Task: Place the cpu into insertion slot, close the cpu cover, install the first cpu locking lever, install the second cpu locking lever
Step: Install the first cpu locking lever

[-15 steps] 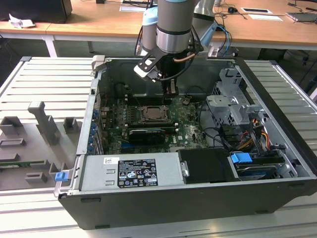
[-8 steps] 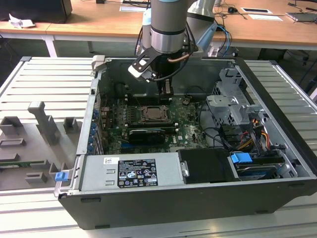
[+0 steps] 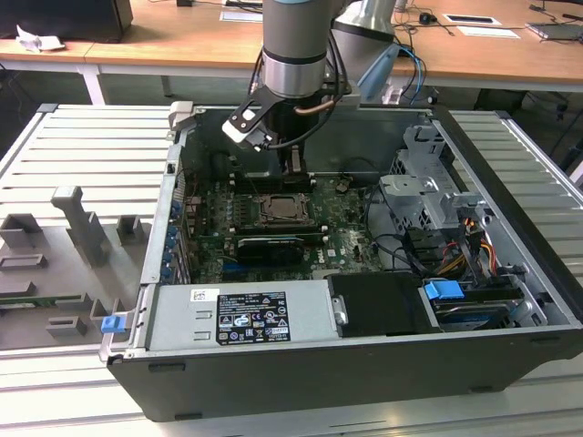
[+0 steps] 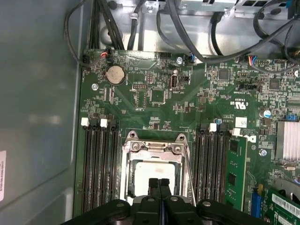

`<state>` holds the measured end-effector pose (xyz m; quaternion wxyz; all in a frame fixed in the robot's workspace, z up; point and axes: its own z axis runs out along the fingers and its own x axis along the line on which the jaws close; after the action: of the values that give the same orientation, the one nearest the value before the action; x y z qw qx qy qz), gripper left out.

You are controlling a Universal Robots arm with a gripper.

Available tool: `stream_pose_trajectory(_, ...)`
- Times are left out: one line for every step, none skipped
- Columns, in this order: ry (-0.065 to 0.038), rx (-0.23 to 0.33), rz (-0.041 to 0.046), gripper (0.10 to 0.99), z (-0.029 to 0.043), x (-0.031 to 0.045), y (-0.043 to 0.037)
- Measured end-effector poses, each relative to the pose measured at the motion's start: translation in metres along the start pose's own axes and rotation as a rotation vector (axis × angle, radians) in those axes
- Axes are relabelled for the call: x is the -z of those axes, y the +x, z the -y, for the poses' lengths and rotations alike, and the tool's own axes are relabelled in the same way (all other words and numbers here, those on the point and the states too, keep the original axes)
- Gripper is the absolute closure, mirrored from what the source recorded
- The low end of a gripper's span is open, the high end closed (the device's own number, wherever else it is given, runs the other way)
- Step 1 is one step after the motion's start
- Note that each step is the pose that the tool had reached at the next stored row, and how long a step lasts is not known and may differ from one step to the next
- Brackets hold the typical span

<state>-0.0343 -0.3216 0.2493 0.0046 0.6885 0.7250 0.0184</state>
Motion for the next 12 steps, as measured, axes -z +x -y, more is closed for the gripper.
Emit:
stream_pose_trajectory(0.000,0.000,0.0000,0.980,0.0017,0.0000,0.0001)
stream_pose_trajectory(0.000,0.000,0.0000,0.980,0.0019,0.0001,0.0001)
stream_pose_trajectory(0.000,0.000,0.0000,0.980,0.0021,0.0001,0.0002)
stream_pose_trajectory(0.000,0.000,0.0001,0.980,0.0022,0.0001,0.0004)
stream_pose_trajectory(0.000,0.000,0.0001,0.980,0.0022,0.0000,0.0004)
stream_pose_trajectory(0.000,0.000,0.0003,0.980,0.0022,0.0005,0.0005)
stream_pose_trajectory(0.000,0.000,0.0002,0.980,0.0021,0.0020,0.0005)
stream_pose_trajectory(0.000,0.000,0.0003,0.980,0.0021,0.0032,0.0005)
stream_pose_trajectory(0.000,0.000,0.0002,0.980,0.0021,0.0043,0.0005)
stream_pose_trajectory(0.000,0.000,0.0002,0.980,0.0020,0.0054,0.0005)
stream_pose_trajectory(0.000,0.000,0.0002,0.980,0.0020,0.0065,0.0005)
stream_pose_trajectory(0.000,0.000,0.0003,0.980,0.0019,0.0087,0.0006)
